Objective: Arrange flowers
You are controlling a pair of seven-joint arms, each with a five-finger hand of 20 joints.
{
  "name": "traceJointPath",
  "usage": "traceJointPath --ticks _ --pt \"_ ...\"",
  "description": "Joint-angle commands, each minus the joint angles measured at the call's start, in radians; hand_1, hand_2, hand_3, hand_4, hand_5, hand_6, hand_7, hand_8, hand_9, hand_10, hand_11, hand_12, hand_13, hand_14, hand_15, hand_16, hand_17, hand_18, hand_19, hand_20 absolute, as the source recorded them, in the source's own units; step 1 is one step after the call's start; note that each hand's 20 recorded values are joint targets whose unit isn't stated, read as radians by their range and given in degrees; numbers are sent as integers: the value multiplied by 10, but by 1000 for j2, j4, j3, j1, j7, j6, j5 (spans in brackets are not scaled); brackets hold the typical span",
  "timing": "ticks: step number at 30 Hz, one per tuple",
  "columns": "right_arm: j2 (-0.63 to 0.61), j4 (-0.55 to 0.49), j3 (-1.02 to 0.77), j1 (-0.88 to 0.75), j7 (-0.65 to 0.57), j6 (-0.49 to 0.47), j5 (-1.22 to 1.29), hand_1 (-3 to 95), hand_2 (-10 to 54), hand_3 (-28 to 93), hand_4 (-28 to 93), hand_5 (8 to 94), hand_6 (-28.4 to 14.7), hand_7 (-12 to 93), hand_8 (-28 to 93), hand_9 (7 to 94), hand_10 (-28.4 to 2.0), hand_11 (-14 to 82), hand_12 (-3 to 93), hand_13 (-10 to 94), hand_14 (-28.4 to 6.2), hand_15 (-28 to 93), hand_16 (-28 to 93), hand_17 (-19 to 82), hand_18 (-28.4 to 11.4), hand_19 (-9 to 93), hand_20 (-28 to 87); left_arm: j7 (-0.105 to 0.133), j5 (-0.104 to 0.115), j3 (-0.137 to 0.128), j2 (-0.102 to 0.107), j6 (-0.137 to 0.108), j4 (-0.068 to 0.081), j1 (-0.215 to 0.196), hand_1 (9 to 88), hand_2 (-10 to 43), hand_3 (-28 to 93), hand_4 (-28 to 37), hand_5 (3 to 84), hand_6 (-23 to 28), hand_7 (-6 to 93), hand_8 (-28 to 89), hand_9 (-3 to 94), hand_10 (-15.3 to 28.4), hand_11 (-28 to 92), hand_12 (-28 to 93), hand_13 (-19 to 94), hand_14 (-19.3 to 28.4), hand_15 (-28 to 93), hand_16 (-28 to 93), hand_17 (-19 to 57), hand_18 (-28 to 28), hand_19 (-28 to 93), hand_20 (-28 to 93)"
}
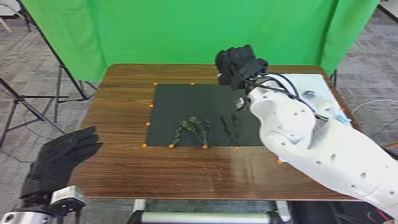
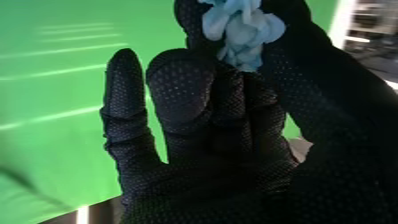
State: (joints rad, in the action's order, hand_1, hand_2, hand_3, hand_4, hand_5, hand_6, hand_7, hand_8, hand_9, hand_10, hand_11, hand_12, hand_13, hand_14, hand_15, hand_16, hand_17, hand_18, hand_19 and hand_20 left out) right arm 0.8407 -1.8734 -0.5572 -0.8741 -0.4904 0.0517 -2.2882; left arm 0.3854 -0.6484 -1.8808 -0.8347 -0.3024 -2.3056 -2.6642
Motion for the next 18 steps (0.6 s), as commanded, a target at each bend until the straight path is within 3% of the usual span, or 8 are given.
traceJointPath --ticks 1,7,11,14,15,17,18 --pt "230 11 70 6 86 -28 -46 563 -95 755 -283 672 16 519 48 868 -60 197 418 724 -32 655 364 251 -216 785 250 2 11 -16 -21 -3 0 -30 279 48 795 -164 452 136 172 -95 378 219 342 93 253 284 635 -144 -91 230 608 119" --pt "385 90 84 -59 145 -30 -112 562 -95 756 -283 668 16 524 43 868 -61 197 417 720 -29 654 366 247 -211 778 256 -34 -5 -21 -46 25 18 4 279 47 797 -162 452 135 171 -96 378 220 341 93 254 284 635 -144 -91 230 608 118" --pt "457 153 71 -122 147 -34 -150 559 -95 759 -283 663 18 531 39 866 -61 197 416 717 -28 652 366 244 -210 774 260 -68 -18 5 -50 53 38 70 279 47 797 -161 452 135 171 -96 379 219 340 94 254 284 635 -144 -91 230 609 119" --pt "481 184 66 -148 137 -53 -174 556 -95 761 -283 661 20 537 35 863 -62 198 416 715 -32 653 367 243 -210 772 264 -64 -18 25 -33 58 51 111 280 48 798 -159 452 135 171 -96 378 219 341 94 254 284 635 -144 -91 231 608 118" --pt "485 199 71 -150 129 -48 -182 556 -95 762 -283 661 20 539 34 863 -62 199 415 715 -32 654 367 242 -210 771 265 -59 -13 23 -22 52 49 108 280 48 798 -159 452 135 172 -96 378 219 341 94 254 284 635 -144 -91 231 609 119" --pt "491 217 63 -162 122 -66 -196 555 -95 764 -283 660 21 540 33 862 -63 200 415 713 -33 655 367 241 -209 771 266 -73 -25 15 -24 69 51 113 280 48 797 -160 452 135 172 -96 378 219 341 94 253 284 635 -144 -92 231 608 119" --pt "489 225 68 -157 107 -66 -190 554 -95 765 -283 659 21 542 32 862 -63 201 414 713 -34 655 366 241 -210 770 266 -67 -23 20 -18 67 54 119 280 48 797 -160 452 135 172 -96 378 219 342 94 253 284 635 -144 -91 230 609 119"
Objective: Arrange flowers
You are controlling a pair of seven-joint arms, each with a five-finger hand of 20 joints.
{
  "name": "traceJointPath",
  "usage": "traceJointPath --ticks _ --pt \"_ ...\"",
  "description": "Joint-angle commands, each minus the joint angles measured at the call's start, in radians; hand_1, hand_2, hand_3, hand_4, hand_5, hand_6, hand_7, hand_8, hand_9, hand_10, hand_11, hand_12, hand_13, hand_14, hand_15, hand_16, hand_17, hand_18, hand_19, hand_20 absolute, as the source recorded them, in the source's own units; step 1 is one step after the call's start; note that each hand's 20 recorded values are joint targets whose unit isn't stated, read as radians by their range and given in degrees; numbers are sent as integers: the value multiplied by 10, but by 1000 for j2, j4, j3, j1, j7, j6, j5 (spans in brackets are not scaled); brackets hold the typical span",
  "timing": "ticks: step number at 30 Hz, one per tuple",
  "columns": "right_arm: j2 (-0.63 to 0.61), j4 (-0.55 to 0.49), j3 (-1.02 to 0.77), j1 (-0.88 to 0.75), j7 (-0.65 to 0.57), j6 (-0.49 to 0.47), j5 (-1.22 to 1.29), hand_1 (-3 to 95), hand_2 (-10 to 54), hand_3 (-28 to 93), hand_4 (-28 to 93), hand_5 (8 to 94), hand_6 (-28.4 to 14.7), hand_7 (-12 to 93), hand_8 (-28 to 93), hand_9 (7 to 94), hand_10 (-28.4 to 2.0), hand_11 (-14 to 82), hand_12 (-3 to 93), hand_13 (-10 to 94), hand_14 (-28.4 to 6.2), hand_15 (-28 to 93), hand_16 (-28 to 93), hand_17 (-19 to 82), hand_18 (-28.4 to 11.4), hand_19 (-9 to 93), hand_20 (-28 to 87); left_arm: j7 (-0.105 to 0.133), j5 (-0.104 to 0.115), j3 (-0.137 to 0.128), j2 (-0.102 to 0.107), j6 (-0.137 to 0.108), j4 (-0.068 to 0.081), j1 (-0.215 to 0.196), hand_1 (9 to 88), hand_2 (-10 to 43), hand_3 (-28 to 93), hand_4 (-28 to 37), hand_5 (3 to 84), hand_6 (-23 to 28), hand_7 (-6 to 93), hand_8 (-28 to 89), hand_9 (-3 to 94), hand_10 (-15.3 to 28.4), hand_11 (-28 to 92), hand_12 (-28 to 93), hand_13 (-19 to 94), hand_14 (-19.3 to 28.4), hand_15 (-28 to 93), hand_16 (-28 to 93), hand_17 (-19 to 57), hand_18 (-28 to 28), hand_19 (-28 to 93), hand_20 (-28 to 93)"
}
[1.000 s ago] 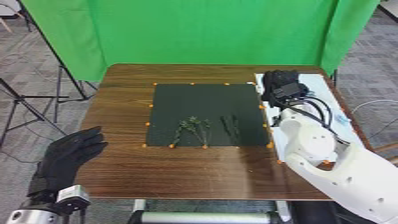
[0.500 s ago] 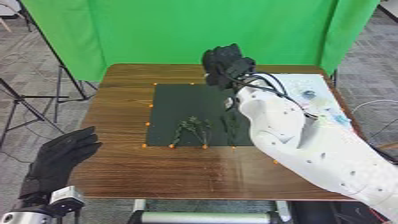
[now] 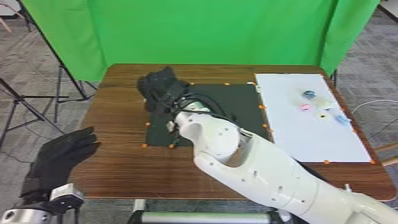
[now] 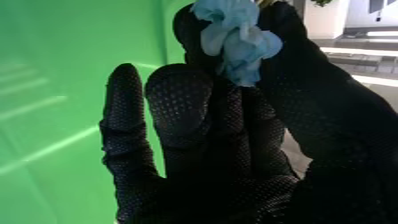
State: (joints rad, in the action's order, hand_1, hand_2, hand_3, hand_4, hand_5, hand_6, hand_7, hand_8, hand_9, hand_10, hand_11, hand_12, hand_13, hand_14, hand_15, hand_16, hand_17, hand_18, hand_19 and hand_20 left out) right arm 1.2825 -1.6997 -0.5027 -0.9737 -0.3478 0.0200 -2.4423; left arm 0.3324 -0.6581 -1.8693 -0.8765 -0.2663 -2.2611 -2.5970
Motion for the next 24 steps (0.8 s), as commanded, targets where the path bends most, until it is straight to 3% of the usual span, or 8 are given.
traceJointPath --ticks 1,8,13,16,17,18,20,24 --pt "49 57 12 -64 -43 -38 -38 554 -95 765 -283 658 21 543 33 862 -63 201 414 713 -34 655 364 241 -210 770 267 -18 -14 7 21 29 8 50 280 48 797 -160 452 135 172 -96 378 219 341 94 253 284 634 -144 -91 230 609 119" --pt "61 101 -18 -86 -67 -98 -69 549 -95 768 -283 655 21 548 26 859 -67 203 413 706 -38 658 366 234 -208 766 270 -11 -15 27 27 37 13 74 279 48 797 -160 452 136 171 -96 378 219 341 94 253 284 634 -144 -91 230 609 119" --pt "74 123 -41 -105 -68 -145 -93 548 -95 769 -283 647 22 553 23 853 -67 203 411 700 -36 658 366 231 -206 762 271 -18 -23 28 23 51 18 90 279 48 796 -161 452 136 171 -95 378 219 342 94 253 284 635 -143 -91 230 608 119" --pt "83 122 -48 -124 -77 -175 -97 542 -95 766 -283 643 22 557 21 847 -67 205 411 694 -38 658 366 227 -205 760 272 -26 -27 30 23 47 17 101 279 48 796 -161 452 135 170 -96 378 219 342 94 253 284 635 -143 -91 230 609 119" --pt "77 119 -43 -125 -76 -174 -116 536 -95 764 -283 635 21 558 21 844 -65 205 410 689 -39 659 366 224 -206 759 273 -14 -23 34 34 39 15 100 279 48 796 -161 452 135 170 -96 378 219 342 95 253 284 635 -143 -91 230 608 119" --pt "87 118 -61 -144 -69 -185 -134 532 -95 762 -283 632 20 559 20 842 -66 204 409 686 -40 659 364 222 -206 759 273 -32 -31 28 22 53 16 105 279 48 796 -161 452 136 171 -95 378 219 342 95 253 284 635 -143 -91 230 608 119" --pt "85 94 -75 -169 -93 -203 -107 526 -95 759 -283 627 19 560 18 837 -66 205 408 682 -40 661 363 220 -206 758 274 -10 -22 35 38 37 13 98 279 48 796 -161 452 136 171 -95 379 219 342 94 253 284 635 -143 -91 230 608 119" --pt "119 114 -118 -181 -63 -258 -142 496 -95 756 -283 604 11 559 18 813 -71 213 398 661 -50 680 339 210 -209 756 280 -25 -25 39 39 38 15 116 279 48 796 -161 452 136 171 -95 378 219 342 94 253 284 635 -143 -91 230 609 120"
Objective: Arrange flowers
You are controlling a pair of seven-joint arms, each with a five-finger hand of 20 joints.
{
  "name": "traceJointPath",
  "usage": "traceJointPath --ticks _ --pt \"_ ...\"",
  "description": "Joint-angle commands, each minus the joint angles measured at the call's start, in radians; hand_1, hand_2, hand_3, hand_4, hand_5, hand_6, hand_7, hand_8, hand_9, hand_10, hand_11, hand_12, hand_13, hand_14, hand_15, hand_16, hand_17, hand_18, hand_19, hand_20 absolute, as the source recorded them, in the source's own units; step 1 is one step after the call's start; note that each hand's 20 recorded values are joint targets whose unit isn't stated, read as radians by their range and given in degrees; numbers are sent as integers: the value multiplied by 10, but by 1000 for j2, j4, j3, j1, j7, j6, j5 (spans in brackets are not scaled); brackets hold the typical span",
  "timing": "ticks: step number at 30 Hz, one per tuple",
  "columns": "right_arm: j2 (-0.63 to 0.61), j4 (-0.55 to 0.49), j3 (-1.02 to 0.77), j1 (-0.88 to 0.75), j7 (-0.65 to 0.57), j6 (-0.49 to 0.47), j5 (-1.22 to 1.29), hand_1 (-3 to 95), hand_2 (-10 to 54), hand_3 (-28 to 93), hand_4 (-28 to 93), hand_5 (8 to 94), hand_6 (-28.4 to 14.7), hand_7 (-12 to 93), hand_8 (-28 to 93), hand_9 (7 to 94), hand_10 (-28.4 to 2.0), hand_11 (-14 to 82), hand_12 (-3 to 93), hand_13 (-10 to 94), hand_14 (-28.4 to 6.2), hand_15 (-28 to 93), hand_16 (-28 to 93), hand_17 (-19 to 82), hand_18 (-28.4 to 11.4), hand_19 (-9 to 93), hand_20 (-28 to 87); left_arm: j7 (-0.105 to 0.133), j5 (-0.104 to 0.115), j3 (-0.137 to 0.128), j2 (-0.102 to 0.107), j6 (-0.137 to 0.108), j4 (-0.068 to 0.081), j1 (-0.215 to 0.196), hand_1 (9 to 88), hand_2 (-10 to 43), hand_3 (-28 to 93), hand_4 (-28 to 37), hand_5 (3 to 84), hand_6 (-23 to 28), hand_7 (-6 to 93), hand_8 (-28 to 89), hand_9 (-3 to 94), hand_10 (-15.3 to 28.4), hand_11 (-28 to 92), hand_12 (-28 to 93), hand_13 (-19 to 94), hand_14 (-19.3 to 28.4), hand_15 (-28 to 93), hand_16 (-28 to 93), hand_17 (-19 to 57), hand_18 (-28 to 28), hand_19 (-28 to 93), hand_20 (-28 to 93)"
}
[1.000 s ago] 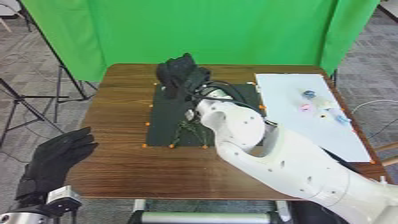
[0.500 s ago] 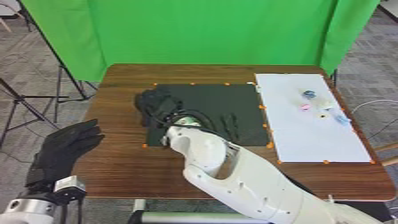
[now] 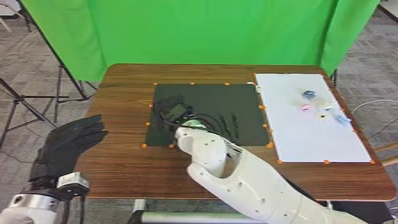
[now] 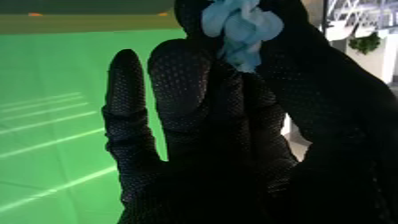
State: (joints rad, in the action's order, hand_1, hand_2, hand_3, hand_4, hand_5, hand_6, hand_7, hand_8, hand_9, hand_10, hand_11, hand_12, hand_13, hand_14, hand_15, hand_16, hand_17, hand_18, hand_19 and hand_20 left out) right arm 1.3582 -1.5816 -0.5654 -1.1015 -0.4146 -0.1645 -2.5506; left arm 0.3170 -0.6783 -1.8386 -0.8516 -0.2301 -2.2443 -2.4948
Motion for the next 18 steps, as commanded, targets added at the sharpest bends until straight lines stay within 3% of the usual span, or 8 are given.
traceJointPath --ticks 1,2,3,4,5,9,14,18 --pt "55 15 -69 -56 28 -61 -70 491 -95 754 -283 599 8 558 18 809 -72 214 397 656 -55 683 336 207 -210 756 281 -32 -14 5 5 9 -1 26 279 48 796 -161 451 135 172 -95 378 218 342 94 253 284 635 -143 -91 230 608 119" --pt "71 31 -89 -61 49 -67 -111 488 -95 755 -283 595 6 559 18 808 -73 216 396 654 -56 685 335 206 -211 756 281 -31 -14 6 8 1 -3 24 278 47 798 -159 452 135 171 -95 378 218 342 94 253 284 635 -143 -90 230 608 119" --pt "77 44 -83 -50 39 -67 -99 484 -95 752 -283 591 4 559 17 802 -77 217 395 654 -58 685 332 204 -211 754 281 -21 -11 2 7 8 0 14 278 47 799 -158 451 135 172 -95 378 219 342 94 253 284 635 -143 -90 230 608 119" --pt "43 39 12 -5 -51 -22 -10 482 -95 750 -283 587 2 561 17 798 -78 220 392 651 -59 687 329 203 -212 753 281 -17 -9 5 10 7 1 18 279 47 800 -157 452 135 172 -95 378 218 342 94 253 284 635 -143 -91 230 608 119" --pt "45 35 10 -6 -66 -35 5 474 -95 748 -283 580 -2 562 15 782 -81 247 370 645 -61 695 315 201 -213 752 281 -21 -11 8 10 4 2 23 279 47 800 -156 452 135 172 -96 378 218 342 94 253 284 635 -143 -91 230 608 119" --pt "58 38 -19 -20 -41 -55 -26 457 -95 737 -283 558 -7 569 17 743 -91 313 322 628 -72 715 278 193 -217 749 282 -21 -12 8 6 7 3 24 280 47 798 -157 452 135 171 -96 378 218 342 94 253 284 636 -143 -91 230 608 119" --pt "43 28 12 -8 -73 -38 -3 417 -95 748 -283 544 -19 547 20 699 -113 389 261 600 -87 744 252 185 -224 747 282 -7 -6 9 17 -2 -1 10 280 46 797 -158 451 135 172 -95 378 218 343 93 253 284 635 -143 -91 230 608 118" --pt "45 32 5 -6 -70 -39 -19 401 -95 766 -283 542 -29 525 19 679 -127 422 230 586 -93 752 248 182 -227 746 282 -13 -9 6 13 -2 -3 9 279 45 797 -159 452 135 171 -96 378 218 342 93 253 284 635 -143 -91 230 609 118"
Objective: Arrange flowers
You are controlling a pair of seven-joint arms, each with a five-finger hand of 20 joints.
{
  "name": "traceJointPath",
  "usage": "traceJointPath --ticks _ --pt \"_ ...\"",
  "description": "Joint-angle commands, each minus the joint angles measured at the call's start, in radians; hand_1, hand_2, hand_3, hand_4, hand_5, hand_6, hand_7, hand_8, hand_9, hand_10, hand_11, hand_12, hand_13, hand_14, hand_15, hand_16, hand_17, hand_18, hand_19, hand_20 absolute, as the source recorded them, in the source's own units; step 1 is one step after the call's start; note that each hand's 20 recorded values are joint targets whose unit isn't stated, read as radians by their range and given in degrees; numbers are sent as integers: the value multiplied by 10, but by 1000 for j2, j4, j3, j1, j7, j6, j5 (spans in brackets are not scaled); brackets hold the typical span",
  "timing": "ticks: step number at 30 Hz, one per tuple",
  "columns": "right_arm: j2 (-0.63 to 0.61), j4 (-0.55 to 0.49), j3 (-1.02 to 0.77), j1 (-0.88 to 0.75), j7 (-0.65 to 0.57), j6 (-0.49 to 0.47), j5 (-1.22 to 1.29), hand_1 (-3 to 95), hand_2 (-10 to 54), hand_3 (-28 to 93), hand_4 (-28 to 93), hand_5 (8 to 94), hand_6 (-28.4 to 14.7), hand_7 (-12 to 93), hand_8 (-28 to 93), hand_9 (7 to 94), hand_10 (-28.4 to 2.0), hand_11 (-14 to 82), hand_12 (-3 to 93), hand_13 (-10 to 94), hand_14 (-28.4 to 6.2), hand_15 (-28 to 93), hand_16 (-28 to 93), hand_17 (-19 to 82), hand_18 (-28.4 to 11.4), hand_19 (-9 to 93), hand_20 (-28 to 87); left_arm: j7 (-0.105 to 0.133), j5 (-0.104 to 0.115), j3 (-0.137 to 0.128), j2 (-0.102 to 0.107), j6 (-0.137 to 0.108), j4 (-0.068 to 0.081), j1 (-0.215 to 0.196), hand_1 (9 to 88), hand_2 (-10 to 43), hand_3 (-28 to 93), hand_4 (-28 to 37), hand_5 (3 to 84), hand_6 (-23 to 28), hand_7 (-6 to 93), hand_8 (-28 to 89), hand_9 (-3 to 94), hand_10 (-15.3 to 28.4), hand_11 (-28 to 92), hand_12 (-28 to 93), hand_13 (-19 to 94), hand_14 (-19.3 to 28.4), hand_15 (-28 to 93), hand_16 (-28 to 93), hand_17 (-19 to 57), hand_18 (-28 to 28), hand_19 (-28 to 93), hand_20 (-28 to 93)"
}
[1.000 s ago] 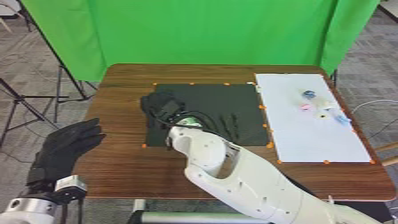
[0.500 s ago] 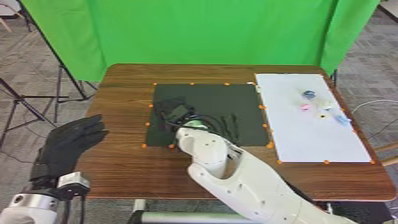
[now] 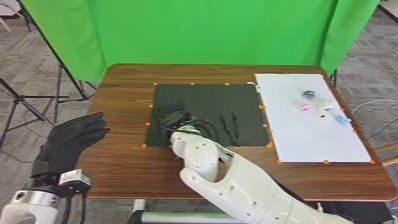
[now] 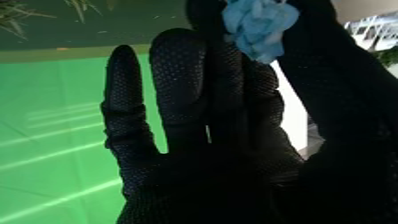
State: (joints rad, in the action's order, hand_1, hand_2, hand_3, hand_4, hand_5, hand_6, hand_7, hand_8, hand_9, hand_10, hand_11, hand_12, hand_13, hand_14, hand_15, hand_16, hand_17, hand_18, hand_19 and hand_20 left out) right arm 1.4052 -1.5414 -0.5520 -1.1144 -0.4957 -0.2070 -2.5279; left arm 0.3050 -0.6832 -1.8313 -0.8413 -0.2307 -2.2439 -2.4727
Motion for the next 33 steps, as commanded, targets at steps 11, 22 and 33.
traceJointPath --ticks 11,22,33 --pt "-9 -43 12 28 -35 -51 20 353 -95 833 -283 505 -62 524 -206 569 -160 501 215 521 -127 783 241 149 -253 739 294 -16 -13 -10 -12 18 -2 -13 279 43 794 -157 452 135 172 -96 378 219 342 93 254 284 635 -144 -91 230 609 118" --pt "-14 -43 13 34 -24 -53 1 338 -95 827 -283 490 -74 515 -202 541 -176 513 210 503 -141 793 230 139 -265 731 300 -9 -10 -7 -9 6 -4 -23 280 42 794 -157 451 135 173 -96 379 219 342 93 254 284 636 -144 -91 230 609 118" --pt "-124 -183 40 152 1 -93 158 333 -95 829 -283 477 -81 503 -199 524 -191 494 201 486 -154 798 217 132 -271 728 300 49 15 -74 -17 -54 -58 -182 281 41 793 -159 452 135 173 -97 379 219 341 93 255 284 635 -144 -91 230 608 119"
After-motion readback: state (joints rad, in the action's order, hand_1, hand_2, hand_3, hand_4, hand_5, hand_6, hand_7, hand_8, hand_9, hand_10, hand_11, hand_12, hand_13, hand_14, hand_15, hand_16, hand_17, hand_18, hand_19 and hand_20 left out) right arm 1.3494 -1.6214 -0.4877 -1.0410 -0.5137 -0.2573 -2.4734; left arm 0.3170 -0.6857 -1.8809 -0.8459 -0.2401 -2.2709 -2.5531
